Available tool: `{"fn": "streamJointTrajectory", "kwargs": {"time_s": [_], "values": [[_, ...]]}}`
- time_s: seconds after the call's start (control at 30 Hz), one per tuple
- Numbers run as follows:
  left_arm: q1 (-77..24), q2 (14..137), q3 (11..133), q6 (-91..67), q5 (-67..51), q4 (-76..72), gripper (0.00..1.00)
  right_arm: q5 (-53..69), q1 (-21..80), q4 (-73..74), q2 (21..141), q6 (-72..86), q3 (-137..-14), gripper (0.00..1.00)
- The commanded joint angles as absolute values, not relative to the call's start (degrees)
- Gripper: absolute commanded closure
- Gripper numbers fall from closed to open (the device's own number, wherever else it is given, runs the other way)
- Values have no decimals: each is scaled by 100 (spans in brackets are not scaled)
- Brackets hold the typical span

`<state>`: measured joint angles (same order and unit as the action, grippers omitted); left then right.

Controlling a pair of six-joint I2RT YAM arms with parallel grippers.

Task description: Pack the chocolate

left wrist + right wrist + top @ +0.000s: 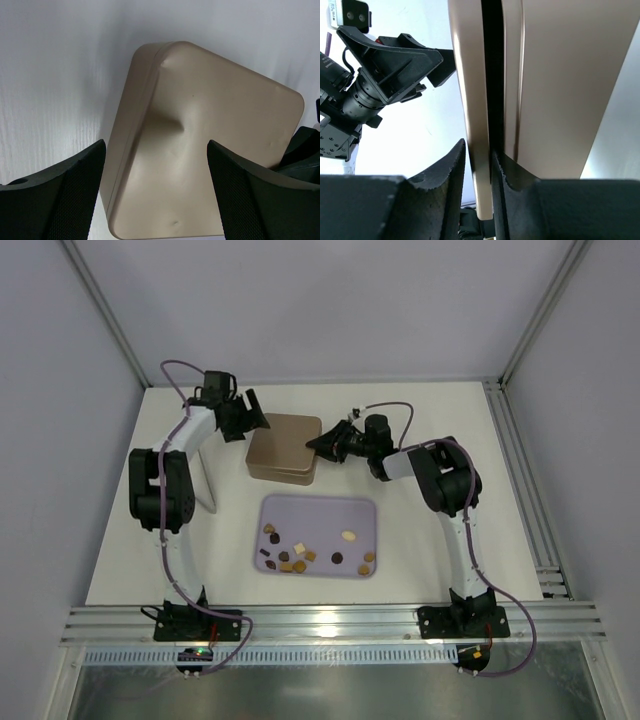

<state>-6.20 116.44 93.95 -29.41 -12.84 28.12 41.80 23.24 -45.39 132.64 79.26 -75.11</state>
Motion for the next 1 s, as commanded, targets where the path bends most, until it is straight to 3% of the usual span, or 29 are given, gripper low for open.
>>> {"fn": "streamJointTrajectory", "kwargs": {"time_s": [0.0, 0.67, 0.97], "values": [[-668, 11689, 9659, -2786, -1275, 2865, 20, 4280, 2268, -4720, 12815, 7665, -7445, 71], [-852, 11927, 9888, -2584, -1239, 3138, 20, 4263, 2048, -4113, 12428, 7040, -7023, 68], [-914, 11997, 9940, -2531, -1169, 3225, 21, 4193, 2039, -3500, 12323, 6575, -7119, 55]]}}
